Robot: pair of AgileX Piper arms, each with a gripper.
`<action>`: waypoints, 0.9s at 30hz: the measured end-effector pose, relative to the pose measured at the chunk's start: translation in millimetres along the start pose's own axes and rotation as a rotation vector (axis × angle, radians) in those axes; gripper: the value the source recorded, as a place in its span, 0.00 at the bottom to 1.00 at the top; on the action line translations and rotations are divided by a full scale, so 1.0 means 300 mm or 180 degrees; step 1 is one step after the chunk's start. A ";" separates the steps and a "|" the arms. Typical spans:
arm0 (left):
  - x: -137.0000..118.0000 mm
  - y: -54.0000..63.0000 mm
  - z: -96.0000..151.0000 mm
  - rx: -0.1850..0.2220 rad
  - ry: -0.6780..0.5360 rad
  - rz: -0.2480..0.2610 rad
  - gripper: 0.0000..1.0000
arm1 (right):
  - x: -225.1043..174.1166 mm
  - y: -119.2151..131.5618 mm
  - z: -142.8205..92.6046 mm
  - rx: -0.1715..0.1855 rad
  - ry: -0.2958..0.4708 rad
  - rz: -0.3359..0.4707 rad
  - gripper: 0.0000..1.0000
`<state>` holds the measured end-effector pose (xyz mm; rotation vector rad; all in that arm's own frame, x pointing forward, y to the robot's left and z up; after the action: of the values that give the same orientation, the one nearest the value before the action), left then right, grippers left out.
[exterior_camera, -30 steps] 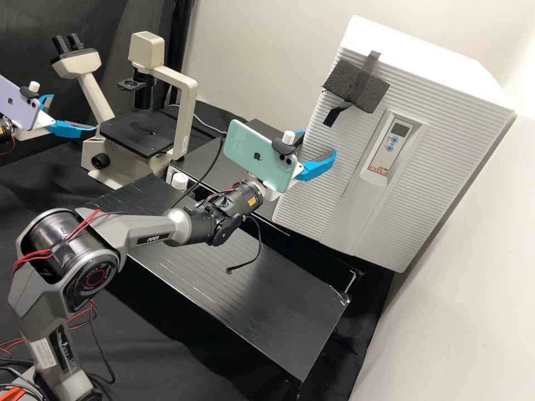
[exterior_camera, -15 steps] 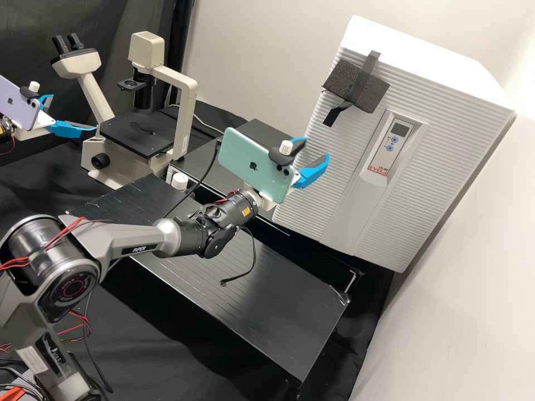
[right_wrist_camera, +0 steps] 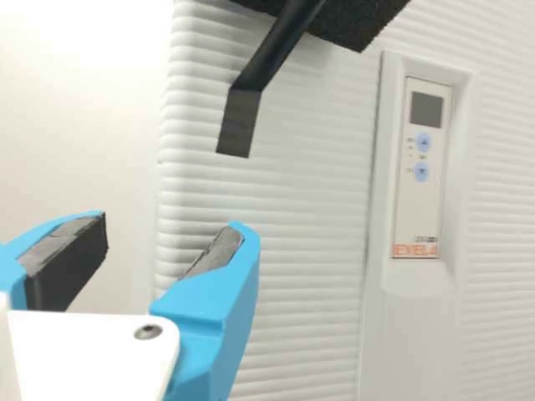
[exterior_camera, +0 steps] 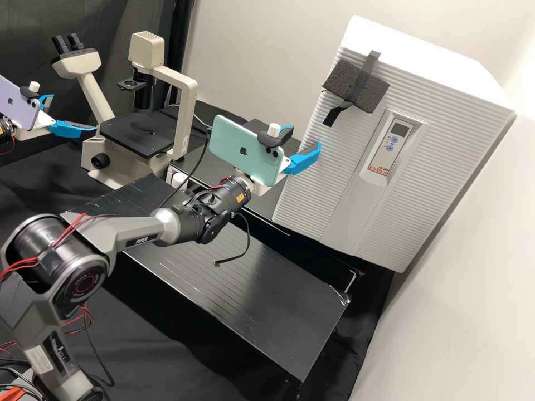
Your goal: Open the incubator door.
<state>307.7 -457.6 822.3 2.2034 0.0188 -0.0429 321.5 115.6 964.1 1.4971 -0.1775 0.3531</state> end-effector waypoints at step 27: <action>0.000 0.000 0.000 0.0000 0.0000 0.0000 1.00 | 0.062 -0.018 0.039 0.0136 -0.0366 0.0023 0.00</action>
<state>307.7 -457.6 822.3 2.2034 0.0188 -0.0429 342.0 105.9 966.2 1.5604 -0.2681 0.2781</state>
